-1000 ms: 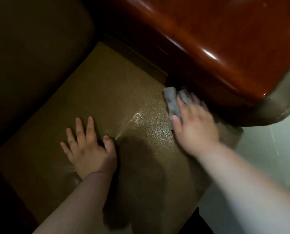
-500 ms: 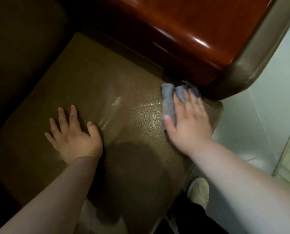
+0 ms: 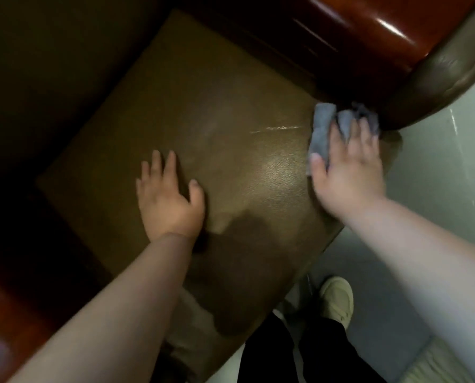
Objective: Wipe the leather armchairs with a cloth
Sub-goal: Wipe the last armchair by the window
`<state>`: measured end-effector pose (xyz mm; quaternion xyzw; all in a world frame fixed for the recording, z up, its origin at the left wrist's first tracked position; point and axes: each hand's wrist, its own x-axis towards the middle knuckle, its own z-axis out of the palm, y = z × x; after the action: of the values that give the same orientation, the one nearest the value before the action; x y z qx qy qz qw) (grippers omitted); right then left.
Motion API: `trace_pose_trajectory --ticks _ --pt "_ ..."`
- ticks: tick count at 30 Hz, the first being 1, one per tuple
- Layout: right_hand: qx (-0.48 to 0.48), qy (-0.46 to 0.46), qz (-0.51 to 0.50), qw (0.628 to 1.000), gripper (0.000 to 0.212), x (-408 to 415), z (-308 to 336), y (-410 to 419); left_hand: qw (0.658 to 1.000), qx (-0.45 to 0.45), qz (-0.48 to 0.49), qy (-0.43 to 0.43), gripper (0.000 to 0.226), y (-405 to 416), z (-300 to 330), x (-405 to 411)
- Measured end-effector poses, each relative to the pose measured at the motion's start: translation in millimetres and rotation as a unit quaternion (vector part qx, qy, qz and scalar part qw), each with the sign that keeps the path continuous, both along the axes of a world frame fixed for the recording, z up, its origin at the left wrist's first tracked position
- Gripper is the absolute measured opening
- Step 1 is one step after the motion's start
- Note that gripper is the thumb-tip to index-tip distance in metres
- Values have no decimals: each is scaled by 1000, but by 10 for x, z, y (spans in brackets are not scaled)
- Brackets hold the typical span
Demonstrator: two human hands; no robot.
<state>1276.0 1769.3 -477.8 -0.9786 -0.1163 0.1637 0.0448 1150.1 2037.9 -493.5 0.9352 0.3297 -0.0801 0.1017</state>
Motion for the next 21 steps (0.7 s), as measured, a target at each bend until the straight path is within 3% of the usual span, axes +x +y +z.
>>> trace_pose_trajectory --ticks 1,3,6,8,9,11,13,15,16,18,21 --pt "-6 9 25 1000 79 -222 21 189 1000 2 8 0 72 -89 8 -163" --pt "10 33 174 984 79 -770 50 502 1000 -9 28 4 72 -263 4 -479" --pt "43 90 429 898 78 -1126 32 632 998 -10 54 30 72 -437 -33 -887" --pt "26 69 510 857 78 -828 -2 611 993 -9 117 27 74 -530 -59 -1097" --pt "13 46 507 861 78 -646 -35 611 986 -11 164 20 75 -576 -68 -1167" --pt "-3 -6 421 907 79 -283 -91 692 971 -9 240 1 76 -644 -102 -1232" --pt "-13 -9 281 960 78 -250 -77 925 969 -23 247 -8 75 -651 -104 -1241" --pt "-18 -34 248 968 76 -681 -61 1174 975 -35 218 -14 76 -643 -94 -1325" --pt "-12 -27 309 951 76 -983 -44 1237 977 -44 210 -11 76 -645 -76 -1414" --pt "32 9 483 875 72 -1498 8 1194 975 -62 211 10 77 -698 -39 -1649" --pt "10 71 607 791 73 -1465 140 1158 969 -80 232 2 76 -850 -38 -1887"
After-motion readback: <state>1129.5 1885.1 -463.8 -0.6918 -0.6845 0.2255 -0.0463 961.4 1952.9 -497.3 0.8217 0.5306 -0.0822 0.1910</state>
